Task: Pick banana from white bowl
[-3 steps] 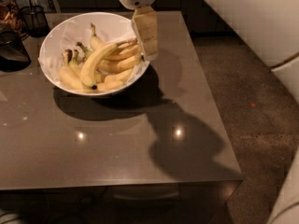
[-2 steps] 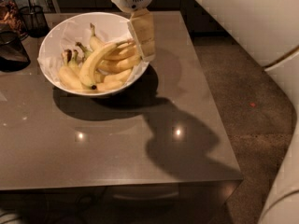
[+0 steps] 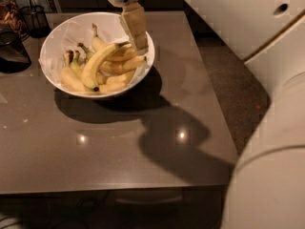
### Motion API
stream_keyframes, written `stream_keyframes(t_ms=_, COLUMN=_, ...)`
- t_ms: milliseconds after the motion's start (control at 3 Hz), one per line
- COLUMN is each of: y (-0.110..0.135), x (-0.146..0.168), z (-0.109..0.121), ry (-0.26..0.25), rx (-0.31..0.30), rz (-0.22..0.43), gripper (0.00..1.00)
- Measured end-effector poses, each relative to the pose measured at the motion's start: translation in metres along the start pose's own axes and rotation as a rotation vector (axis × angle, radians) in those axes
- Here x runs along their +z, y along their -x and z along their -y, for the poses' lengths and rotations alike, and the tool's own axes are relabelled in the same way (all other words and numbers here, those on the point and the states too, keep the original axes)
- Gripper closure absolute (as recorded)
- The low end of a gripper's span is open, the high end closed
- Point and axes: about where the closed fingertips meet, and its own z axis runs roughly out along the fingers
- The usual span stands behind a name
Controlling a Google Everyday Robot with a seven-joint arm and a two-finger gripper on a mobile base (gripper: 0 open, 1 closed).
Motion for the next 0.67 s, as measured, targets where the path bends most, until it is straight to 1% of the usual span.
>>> stream_keyframes(t_ms=333, y=0.016, x=0.010, z=0.021, ry=0.006, rx=-0.083, rz=0.019, gripper=0.00)
stream_keyframes(t_ms=667, y=0.032, x=0.028, z=0.031, ry=0.034, rx=-0.141, rz=0.024, gripper=0.00)
